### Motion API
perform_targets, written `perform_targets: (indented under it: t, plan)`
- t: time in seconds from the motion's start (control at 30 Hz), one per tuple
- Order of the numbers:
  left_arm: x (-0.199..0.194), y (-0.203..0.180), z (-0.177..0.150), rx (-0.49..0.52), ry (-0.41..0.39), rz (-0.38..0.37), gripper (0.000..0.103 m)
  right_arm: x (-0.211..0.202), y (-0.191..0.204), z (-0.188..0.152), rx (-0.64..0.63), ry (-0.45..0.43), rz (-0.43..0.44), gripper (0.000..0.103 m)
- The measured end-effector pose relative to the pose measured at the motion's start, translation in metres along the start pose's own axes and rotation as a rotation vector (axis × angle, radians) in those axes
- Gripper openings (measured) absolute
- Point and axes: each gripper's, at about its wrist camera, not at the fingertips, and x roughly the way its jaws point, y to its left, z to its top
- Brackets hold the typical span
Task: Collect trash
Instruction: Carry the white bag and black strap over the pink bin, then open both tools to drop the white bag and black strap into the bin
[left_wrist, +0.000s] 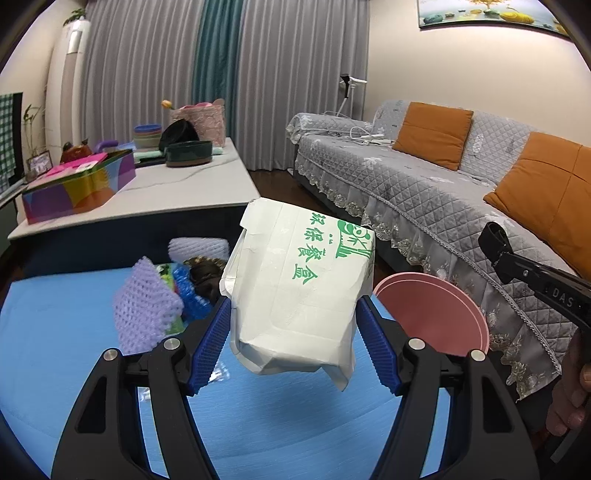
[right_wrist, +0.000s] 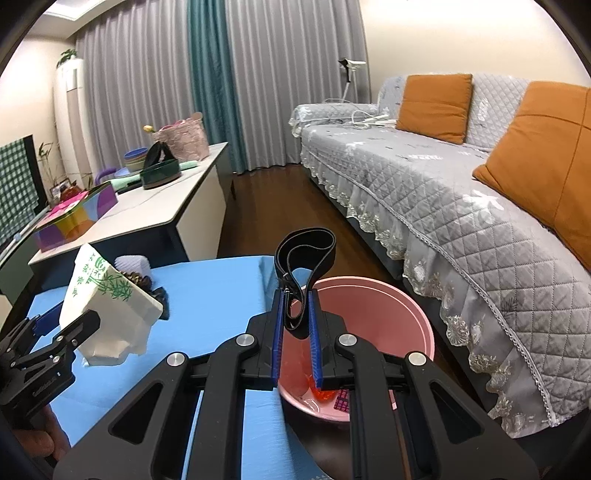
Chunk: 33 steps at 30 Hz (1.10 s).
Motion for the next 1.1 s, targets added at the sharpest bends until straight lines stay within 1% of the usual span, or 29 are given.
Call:
perform_targets:
  t: [0.2, 0.4, 0.67, 0.83, 1.0, 1.1]
  plan:
    - [0.008, -0.018, 0.007, 0.027, -0.004, -0.017, 0.067, 0.006, -0.014, 0.004, 0.031, -0.003, -0.019, 0.013]
    - [0.026, -0.039, 0.01, 0.047, 0.012, -0.036, 0.067, 0.011, -0.027, 0.009, 0.063, -0.012, -0.036, 0.013]
    - [0.058, -0.069, 0.022, 0.072, 0.028, -0.07, 0.067, 0.03, -0.049, 0.016, 0.102, -0.018, -0.082, 0.013]
    - [0.083, -0.093, 0.029, 0.109, 0.039, -0.093, 0.067, 0.042, -0.065, 0.019, 0.138, -0.008, -0.1, 0.013]
    - [0.104, -0.109, 0.034, 0.126, 0.05, -0.112, 0.067, 0.053, -0.077, 0.021, 0.15, 0.001, -0.12, 0.014]
    - [0.116, -0.118, 0.035, 0.136, 0.059, -0.126, 0.067, 0.057, -0.087, 0.022, 0.179, 0.012, -0.13, 0.015]
